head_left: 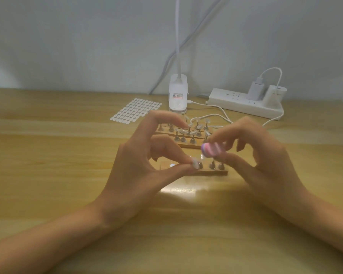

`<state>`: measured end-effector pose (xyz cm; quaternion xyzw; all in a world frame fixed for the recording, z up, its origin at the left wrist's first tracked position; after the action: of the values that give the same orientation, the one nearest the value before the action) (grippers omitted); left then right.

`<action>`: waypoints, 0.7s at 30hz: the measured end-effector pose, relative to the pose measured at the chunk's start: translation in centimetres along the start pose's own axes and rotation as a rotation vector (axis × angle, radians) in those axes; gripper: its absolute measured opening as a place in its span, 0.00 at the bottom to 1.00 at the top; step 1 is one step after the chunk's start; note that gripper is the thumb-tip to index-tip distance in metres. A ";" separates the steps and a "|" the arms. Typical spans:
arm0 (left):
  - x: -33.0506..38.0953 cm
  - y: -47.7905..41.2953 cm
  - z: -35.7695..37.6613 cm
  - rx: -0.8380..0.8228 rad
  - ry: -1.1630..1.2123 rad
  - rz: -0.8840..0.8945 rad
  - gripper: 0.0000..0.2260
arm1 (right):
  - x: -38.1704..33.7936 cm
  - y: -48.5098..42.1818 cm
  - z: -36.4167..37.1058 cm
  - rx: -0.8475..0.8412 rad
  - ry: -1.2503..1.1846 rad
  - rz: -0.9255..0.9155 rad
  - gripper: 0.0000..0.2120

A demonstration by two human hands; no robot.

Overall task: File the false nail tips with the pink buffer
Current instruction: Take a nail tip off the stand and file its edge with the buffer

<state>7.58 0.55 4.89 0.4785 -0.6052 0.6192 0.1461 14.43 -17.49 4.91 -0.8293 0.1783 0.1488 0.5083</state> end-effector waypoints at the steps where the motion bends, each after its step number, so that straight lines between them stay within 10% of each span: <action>1: 0.1 0.0 0.0 0.003 -0.002 0.009 0.23 | -0.1 0.0 -0.1 0.015 -0.020 -0.003 0.08; 21: -0.2 0.0 -0.1 -0.027 -0.094 0.096 0.29 | 0.7 0.3 -0.3 -0.024 0.061 0.004 0.09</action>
<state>7.65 0.70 4.79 0.4754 -0.6418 0.5943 0.0942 14.95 -18.00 4.53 -0.8392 0.1936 0.1268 0.4922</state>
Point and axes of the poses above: each hand's wrist, its own y-axis away from the middle knuckle, its own z-axis out of the palm, x = y × z, the point moved 3 cm from there along -y, towards the middle knuckle, and after that the axes turned 11 degrees about x, right-handed, at the moved point
